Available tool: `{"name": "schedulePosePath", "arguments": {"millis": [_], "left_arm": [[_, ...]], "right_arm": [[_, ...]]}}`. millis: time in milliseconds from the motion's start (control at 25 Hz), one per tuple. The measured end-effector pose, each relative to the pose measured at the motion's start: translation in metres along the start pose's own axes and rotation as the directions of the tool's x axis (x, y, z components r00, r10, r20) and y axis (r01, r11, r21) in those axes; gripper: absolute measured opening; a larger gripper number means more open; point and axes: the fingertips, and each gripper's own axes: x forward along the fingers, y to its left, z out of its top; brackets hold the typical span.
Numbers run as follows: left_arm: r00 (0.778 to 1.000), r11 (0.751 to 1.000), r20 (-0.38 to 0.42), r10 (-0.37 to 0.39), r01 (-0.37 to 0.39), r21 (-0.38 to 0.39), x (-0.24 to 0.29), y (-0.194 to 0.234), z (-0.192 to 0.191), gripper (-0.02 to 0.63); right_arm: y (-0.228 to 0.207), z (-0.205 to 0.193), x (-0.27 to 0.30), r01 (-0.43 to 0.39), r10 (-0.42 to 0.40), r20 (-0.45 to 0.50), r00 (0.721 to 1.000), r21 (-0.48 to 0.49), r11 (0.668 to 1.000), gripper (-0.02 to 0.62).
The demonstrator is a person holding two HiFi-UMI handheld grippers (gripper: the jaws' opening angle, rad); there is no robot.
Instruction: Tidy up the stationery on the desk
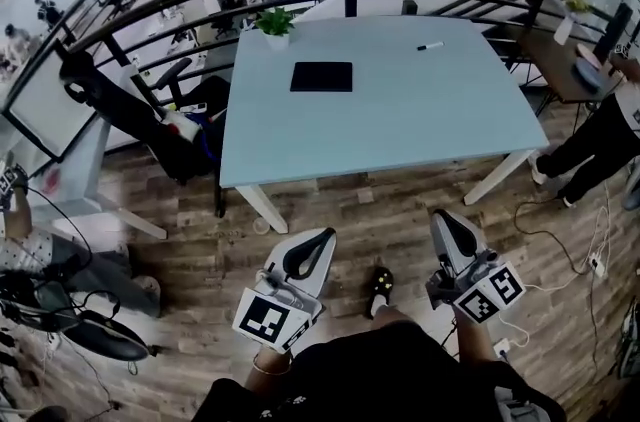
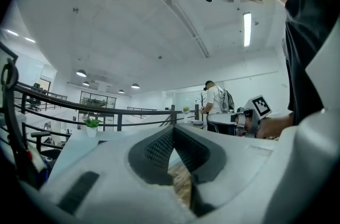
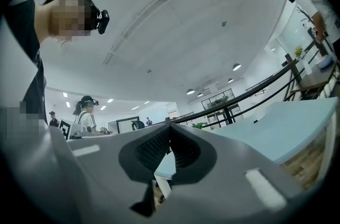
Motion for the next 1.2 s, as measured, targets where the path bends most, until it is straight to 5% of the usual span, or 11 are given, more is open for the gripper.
{"name": "schedulePosePath", "arguments": {"millis": [520,1200], "left_arm": [[0.99,0.99,-0.014,0.139,-0.139,0.019,0.09,0.036,0.011,-0.012],[0.976,0.976,-0.035,0.216,-0.215,0.023,0.189,0.055,0.004,-0.012]], "right_arm": [[-0.092,0.024,0.06,-0.124,0.125,-0.019,0.992,0.044,0.991,-0.003],[-0.184,0.041,0.095,-0.199,0.2,-0.064,0.978,0.025,0.98,-0.003]]}}
